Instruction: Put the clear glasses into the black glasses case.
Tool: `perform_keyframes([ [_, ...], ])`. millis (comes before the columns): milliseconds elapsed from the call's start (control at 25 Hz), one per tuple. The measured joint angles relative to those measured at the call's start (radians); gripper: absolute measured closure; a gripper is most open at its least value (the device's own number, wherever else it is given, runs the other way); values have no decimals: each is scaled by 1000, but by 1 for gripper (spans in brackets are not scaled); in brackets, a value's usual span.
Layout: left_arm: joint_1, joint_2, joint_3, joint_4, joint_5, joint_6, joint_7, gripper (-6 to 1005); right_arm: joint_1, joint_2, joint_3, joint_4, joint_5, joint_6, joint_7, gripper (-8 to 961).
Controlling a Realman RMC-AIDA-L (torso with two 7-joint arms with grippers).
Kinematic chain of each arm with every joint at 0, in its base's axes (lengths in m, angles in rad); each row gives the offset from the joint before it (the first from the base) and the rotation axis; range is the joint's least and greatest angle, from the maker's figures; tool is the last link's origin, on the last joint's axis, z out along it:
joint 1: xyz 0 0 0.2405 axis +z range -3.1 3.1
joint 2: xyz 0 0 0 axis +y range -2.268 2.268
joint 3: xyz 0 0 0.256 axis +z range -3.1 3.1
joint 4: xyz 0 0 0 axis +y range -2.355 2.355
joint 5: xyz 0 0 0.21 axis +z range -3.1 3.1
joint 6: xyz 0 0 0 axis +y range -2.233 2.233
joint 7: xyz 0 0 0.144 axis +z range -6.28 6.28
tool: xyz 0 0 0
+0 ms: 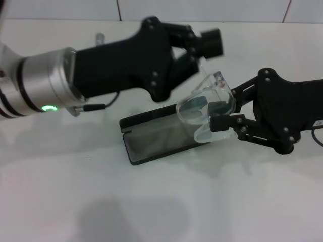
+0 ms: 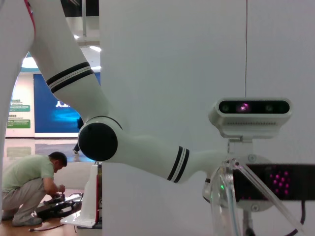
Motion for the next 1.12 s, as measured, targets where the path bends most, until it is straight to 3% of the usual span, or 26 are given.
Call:
perform_keyframes([
  [240,-7,0,40,-20,7,-7,13,949,0,0,0,0,12,7,0,841],
  [720,9,5,21,-44,-29,-8,16,949,-1,-3,3,-3,17,8,-2,841],
  [1120,66,4,-231,-85,-54,-2,27,950,-38,-3,11,-8,121,-90,-45,841],
])
